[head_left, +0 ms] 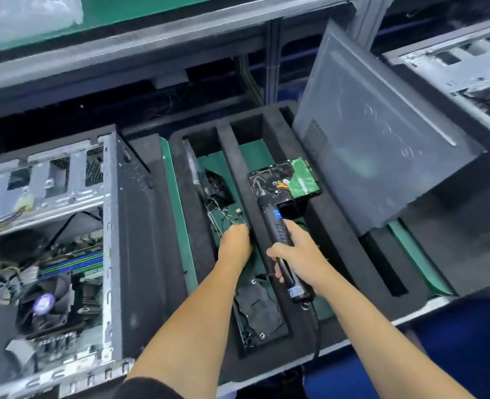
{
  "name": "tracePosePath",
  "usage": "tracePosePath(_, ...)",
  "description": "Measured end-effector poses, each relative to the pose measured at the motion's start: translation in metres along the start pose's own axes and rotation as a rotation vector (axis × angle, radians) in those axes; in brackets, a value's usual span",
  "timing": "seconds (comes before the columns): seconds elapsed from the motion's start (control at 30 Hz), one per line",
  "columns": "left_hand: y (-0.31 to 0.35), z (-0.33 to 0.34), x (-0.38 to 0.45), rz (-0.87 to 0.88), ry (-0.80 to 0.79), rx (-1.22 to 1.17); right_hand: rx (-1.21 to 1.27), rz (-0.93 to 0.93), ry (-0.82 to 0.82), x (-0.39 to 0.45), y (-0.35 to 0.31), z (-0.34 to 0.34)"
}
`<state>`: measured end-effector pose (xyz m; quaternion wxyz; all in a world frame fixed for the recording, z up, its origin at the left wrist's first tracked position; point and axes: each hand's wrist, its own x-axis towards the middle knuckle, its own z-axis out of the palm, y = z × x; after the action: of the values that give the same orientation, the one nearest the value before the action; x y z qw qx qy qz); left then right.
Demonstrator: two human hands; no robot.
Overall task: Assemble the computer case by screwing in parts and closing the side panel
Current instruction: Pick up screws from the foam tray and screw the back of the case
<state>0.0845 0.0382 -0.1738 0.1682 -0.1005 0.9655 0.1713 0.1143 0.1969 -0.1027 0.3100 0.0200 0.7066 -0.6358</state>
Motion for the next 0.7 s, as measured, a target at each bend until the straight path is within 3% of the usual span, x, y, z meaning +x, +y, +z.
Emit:
tracePosePath(0.17,0.003,0.003,-0.003,0.055,0.008,-0.018,0.011,0.015,-0.017,0.007,-0.002,0.005)
tracePosePath(0.33,0.004,0.001,-0.006,-0.094,-0.028,-0.227,0.024,0.027,-0.016,0.008,-0.003,0.007)
tracePosePath(0.53,0.004,-0.021,-0.003,-0.329,0.096,-0.699,0.039,0.015,-0.006,-0.001,-0.007,0.006)
tracePosePath(0.7,0.016,-0.063,-0.018,-0.405,0.181,-1.179,0.017,-0.038,-0.036,-0.013,-0.024,0.013)
